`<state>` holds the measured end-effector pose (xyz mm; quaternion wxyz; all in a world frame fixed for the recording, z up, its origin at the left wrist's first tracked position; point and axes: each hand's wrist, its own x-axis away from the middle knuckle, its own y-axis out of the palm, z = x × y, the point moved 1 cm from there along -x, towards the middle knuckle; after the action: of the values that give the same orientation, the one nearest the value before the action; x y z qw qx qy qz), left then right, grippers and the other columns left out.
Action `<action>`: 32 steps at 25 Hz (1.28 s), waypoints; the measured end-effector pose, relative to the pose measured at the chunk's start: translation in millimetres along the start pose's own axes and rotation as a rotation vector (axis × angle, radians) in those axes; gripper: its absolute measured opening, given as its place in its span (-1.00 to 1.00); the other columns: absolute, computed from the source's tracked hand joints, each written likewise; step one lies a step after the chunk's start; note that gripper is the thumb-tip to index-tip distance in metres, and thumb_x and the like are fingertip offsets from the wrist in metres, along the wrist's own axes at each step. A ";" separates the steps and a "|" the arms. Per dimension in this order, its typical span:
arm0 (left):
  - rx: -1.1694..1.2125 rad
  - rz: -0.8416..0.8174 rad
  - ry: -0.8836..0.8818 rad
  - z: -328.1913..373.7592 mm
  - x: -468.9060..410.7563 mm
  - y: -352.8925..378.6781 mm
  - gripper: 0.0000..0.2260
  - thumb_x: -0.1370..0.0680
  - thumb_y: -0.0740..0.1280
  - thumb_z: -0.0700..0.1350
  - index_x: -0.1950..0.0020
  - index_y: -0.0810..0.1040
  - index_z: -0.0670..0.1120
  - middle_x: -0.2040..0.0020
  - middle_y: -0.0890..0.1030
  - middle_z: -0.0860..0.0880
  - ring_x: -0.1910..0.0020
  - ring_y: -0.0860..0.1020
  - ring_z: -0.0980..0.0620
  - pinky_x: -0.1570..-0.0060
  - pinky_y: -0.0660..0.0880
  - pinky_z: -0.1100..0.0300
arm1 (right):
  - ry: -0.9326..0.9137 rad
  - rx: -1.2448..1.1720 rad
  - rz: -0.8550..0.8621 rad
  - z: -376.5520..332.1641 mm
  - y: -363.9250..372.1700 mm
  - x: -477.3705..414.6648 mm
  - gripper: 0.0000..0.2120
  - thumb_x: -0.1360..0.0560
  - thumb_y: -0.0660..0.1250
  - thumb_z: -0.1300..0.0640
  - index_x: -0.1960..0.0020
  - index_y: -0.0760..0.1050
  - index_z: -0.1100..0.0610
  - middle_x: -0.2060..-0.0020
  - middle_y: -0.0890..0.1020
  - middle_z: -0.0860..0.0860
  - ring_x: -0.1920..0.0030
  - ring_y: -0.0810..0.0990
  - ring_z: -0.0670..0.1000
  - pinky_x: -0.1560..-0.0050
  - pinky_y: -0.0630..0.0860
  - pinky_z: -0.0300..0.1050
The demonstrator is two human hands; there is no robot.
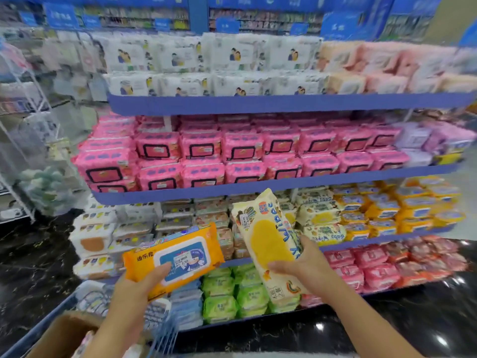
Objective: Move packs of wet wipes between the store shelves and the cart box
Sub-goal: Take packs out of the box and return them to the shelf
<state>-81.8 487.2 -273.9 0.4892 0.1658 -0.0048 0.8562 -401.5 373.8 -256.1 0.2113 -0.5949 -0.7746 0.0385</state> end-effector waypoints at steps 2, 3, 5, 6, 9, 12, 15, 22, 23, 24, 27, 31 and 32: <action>-0.017 -0.009 -0.025 -14.5 -13.0 56.4 -0.78 -0.31 0.55 -0.08 0.10 0.66 -0.11 0.02 0.73 -0.24 -0.04 0.68 -0.29 -0.16 0.53 -0.32 | -0.010 0.034 0.028 16.7 -50.8 -6.7 -0.34 -0.20 0.71 0.01 -0.10 0.36 -0.14 0.01 0.63 -0.14 0.12 0.65 -0.16 0.09 0.63 -0.14; -0.017 -0.030 -0.039 -22.5 -19.6 89.5 -0.77 -0.34 0.55 -0.10 0.09 0.63 -0.13 0.05 0.74 -0.23 -0.05 0.67 -0.29 -0.16 0.52 -0.31 | 0.003 0.064 0.051 28.2 -79.4 -11.1 -0.33 -0.20 0.70 -0.02 -0.12 0.35 -0.15 0.02 0.61 -0.18 0.11 0.61 -0.20 0.14 0.58 -0.23; -0.006 -0.052 -0.073 -39.2 -28.6 143.7 -0.78 -0.39 0.54 -0.14 0.00 0.63 -0.11 0.08 0.75 -0.14 -0.08 0.67 -0.27 -0.19 0.52 -0.28 | 0.037 0.149 0.086 50.4 -128.5 -20.8 -0.19 -0.11 0.70 -0.13 -0.24 0.38 -0.07 -0.01 0.63 -0.16 0.06 0.64 -0.15 0.09 0.61 -0.17; 0.002 -0.067 -0.100 -49.0 -31.7 167.9 -0.71 -0.37 0.55 -0.12 -0.06 0.65 -0.08 0.04 0.76 -0.11 -0.10 0.66 -0.26 -0.23 0.50 -0.29 | 0.062 0.187 0.109 62.0 -151.6 -25.8 -0.09 -0.05 0.70 -0.19 -0.29 0.37 -0.04 -0.05 0.64 -0.14 0.02 0.66 -0.11 0.03 0.63 -0.08; 0.012 -0.117 -0.180 -76.4 -41.2 225.7 -0.53 -0.23 0.61 -0.02 -0.13 0.68 0.01 -0.08 0.75 -0.07 -0.16 0.65 -0.24 -0.29 0.46 -0.32 | 0.114 0.346 0.147 87.6 -213.2 -41.3 -0.10 -0.01 0.67 -0.27 -0.24 0.37 -0.12 -0.01 0.65 -0.17 0.05 0.67 -0.11 0.03 0.65 0.00; -0.007 -0.130 -0.223 -90.9 -54.7 270.6 -0.60 -0.27 0.61 -0.05 -0.09 0.68 -0.01 -0.03 0.76 -0.05 -0.15 0.65 -0.21 -0.32 0.44 -0.32 | 0.135 0.501 0.148 100.2 -256.9 -64.8 -0.25 -0.08 0.66 -0.22 -0.14 0.35 -0.16 0.06 0.63 -0.19 0.14 0.65 -0.18 0.15 0.63 -0.10; -0.056 -0.131 -0.249 -99.5 -85.2 309.4 -0.64 -0.41 0.57 -0.17 -0.17 0.61 0.01 -0.07 0.73 -0.05 -0.11 0.64 -0.13 -0.29 0.45 -0.23 | 0.131 0.797 0.111 113.5 -287.8 -111.2 -0.27 -0.10 0.54 -0.34 -0.12 0.30 -0.12 0.06 0.55 -0.20 0.14 0.56 -0.17 0.13 0.59 -0.10; -0.196 -0.059 -0.243 -102.1 -167.1 374.8 -0.75 -0.44 0.55 -0.21 -0.07 0.63 -0.02 0.14 0.76 -0.01 0.04 0.68 -0.08 -0.16 0.51 -0.13 | -0.031 1.291 -0.104 168.9 -332.6 -255.9 -0.20 -0.30 0.34 -0.40 -0.38 0.30 0.02 -0.21 0.51 -0.04 -0.19 0.50 0.04 -0.08 0.40 -0.07; -0.223 -0.033 -0.246 -99.7 -172.4 379.7 -0.74 -0.42 0.57 -0.21 -0.05 0.64 -0.03 0.15 0.77 0.00 0.03 0.70 -0.11 -0.17 0.53 -0.14 | -0.052 1.305 -0.146 179.3 -335.0 -276.4 -0.22 -0.32 0.35 -0.35 -0.40 0.29 0.03 -0.22 0.50 -0.04 -0.21 0.49 0.04 -0.12 0.39 -0.07; -0.233 -0.011 -0.253 -98.0 -176.6 381.7 -0.70 -0.38 0.61 -0.20 -0.05 0.66 -0.03 0.13 0.77 0.00 0.03 0.71 -0.13 -0.17 0.55 -0.15 | -0.074 1.321 -0.183 189.5 -335.6 -295.4 -0.26 -0.34 0.36 -0.29 -0.40 0.30 0.04 -0.21 0.50 -0.04 -0.21 0.49 0.04 -0.11 0.37 -0.08; -0.230 0.031 -0.273 -91.8 -183.6 389.5 -0.44 -0.10 0.67 -0.01 -0.07 0.68 -0.06 0.04 0.77 -0.08 0.01 0.73 -0.16 -0.17 0.56 -0.15 | -0.135 1.363 -0.274 218.9 -333.2 -351.6 -0.26 -0.37 0.39 -0.21 -0.44 0.28 0.07 -0.24 0.49 0.00 -0.24 0.48 0.06 -0.20 0.38 -0.08; -0.222 0.093 -0.246 -91.9 -194.1 411.1 -0.15 0.13 0.73 0.12 -0.11 0.67 -0.09 0.01 0.77 -0.12 0.09 0.75 -0.12 0.17 0.67 0.06 | -0.249 1.415 -0.337 251.5 -325.7 -427.8 -0.24 -0.43 0.44 -0.14 -0.49 0.22 0.10 -0.38 0.43 0.04 -0.37 0.41 0.10 -0.43 0.31 0.01; -0.216 0.104 -0.248 -92.4 -196.2 419.0 -0.06 0.19 0.72 0.21 -0.13 0.66 -0.10 0.01 0.77 -0.11 0.08 0.75 -0.12 0.21 0.67 0.11 | -0.275 1.430 -0.339 256.7 -325.3 -443.7 -0.24 -0.44 0.44 -0.13 -0.50 0.22 0.10 -0.40 0.42 0.04 -0.40 0.39 0.10 -0.45 0.26 0.01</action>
<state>-367.8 120.4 -353.3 0.4550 0.2164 -0.1656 0.8478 -701.8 -87.2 -512.9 0.4511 -0.1747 -0.6610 0.5737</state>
